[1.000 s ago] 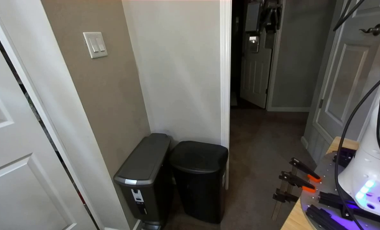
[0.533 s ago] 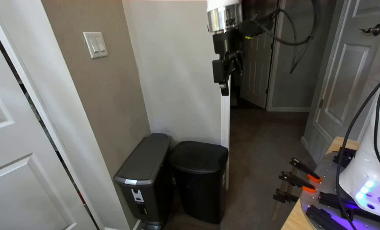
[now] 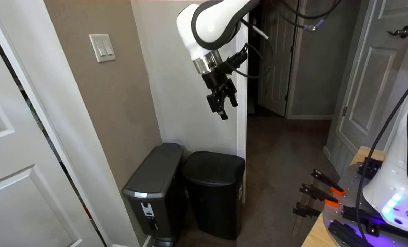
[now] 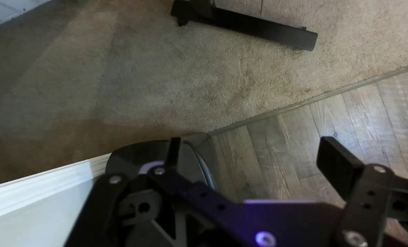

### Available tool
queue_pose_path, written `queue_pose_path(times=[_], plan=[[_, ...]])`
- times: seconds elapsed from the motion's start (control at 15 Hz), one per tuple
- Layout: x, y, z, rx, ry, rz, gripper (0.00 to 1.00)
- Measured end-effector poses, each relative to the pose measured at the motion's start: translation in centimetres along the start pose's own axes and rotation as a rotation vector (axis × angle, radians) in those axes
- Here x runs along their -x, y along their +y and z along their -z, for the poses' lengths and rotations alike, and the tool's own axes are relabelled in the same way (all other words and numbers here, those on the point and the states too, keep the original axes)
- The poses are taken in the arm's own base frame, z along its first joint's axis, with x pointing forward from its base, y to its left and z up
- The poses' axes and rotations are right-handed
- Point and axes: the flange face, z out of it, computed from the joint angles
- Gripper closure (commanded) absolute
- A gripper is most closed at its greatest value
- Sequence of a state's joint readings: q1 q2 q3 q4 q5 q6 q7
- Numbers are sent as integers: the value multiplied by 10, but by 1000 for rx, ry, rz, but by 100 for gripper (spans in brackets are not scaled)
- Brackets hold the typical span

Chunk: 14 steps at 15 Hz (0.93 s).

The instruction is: Open the bin completely

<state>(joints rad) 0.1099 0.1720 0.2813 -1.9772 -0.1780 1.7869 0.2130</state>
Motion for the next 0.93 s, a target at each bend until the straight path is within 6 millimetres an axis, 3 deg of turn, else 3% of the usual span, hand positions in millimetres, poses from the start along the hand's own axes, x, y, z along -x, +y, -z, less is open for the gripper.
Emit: queue_pose_path(times=[0.27, 0.47, 0.67, 0.93], plan=[[-68, -4, -33, 18, -119, 10, 0], [-105, -14, -60, -10, -191, 45, 0], [-122, -16, -69, -46, -212, 68, 0], [-123, -15, -64, -48, -210, 67, 0]])
